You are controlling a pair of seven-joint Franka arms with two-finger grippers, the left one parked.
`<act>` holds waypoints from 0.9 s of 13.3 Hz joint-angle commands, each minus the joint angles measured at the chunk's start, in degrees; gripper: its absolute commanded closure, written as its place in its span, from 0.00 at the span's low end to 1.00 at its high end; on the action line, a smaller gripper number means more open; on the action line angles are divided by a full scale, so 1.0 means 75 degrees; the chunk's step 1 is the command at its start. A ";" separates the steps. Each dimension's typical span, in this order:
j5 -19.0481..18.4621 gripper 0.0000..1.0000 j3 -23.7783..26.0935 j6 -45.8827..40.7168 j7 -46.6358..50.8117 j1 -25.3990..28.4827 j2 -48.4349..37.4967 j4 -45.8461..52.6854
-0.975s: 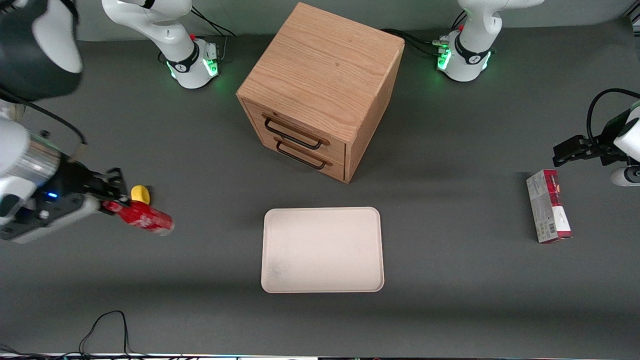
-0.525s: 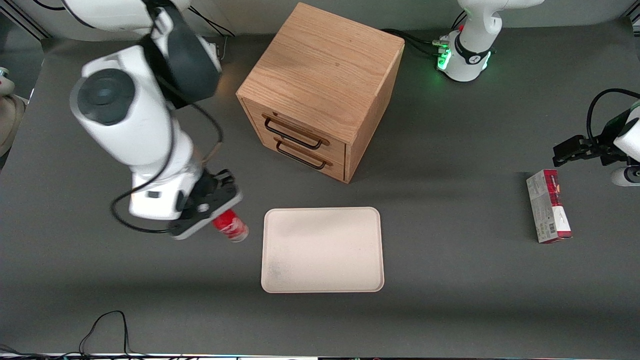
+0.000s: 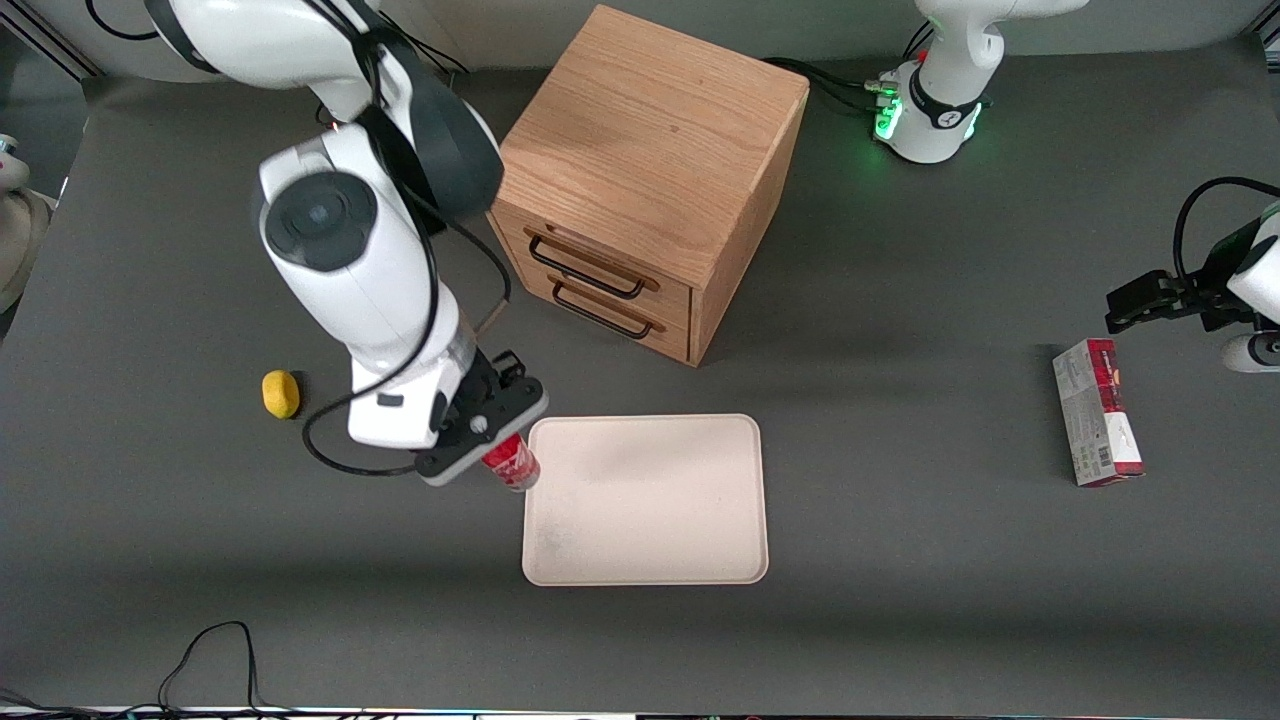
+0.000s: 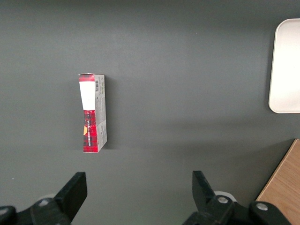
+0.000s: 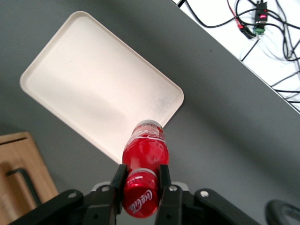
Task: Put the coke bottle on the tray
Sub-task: 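Carry the held bottle over to the white tray's corner, then lower the bottle onto the tray and open the right gripper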
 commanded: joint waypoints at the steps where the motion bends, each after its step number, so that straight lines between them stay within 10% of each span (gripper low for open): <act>1: -0.0103 0.86 0.0000 0.0652 0.0064 -0.0031 0.0925 0.0311; 10: -0.0091 0.85 -0.0024 0.1779 0.0111 -0.0113 0.1982 0.0147; 11: -0.0091 0.82 -0.0024 0.1779 0.0123 -0.0101 0.1994 0.0147; 12: -0.0091 0.52 -0.0024 0.1779 0.0169 -0.0113 0.2041 0.0147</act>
